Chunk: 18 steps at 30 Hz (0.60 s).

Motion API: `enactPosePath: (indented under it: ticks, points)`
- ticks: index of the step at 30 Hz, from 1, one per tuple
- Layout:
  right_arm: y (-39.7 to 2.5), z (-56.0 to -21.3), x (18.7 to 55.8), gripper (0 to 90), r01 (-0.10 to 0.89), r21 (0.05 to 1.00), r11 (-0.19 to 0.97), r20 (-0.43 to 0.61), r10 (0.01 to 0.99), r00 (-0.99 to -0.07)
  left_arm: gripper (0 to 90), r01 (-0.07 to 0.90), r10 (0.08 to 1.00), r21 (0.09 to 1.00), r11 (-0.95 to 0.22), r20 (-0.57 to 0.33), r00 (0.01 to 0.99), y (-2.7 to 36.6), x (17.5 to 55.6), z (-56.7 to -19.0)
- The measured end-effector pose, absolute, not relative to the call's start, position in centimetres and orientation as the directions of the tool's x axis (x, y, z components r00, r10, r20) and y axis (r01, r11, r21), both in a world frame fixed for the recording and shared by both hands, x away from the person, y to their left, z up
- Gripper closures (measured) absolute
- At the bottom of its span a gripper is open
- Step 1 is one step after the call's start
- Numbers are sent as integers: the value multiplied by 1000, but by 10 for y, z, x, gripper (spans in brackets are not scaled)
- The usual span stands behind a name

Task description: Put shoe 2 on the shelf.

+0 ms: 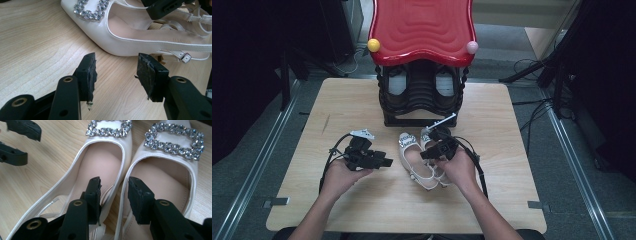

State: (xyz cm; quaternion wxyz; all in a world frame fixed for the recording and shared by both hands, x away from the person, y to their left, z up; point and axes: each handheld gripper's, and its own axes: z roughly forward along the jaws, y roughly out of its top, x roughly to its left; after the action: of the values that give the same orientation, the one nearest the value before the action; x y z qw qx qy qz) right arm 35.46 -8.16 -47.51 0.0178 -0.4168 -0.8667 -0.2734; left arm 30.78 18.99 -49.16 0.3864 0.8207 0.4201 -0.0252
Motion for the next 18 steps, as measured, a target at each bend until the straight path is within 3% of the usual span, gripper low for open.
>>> enactPosePath:
  ticks: [6,18]
  points:
    - [-77,-484,354,661,744,418,520,245,725,-644,496,707,673,615,-349,-361,646,190,308,-492]
    - [-80,-490,355,790,756,396,521,250,731,-635,493,708,682,624,-330,-361,636,195,309,-491]
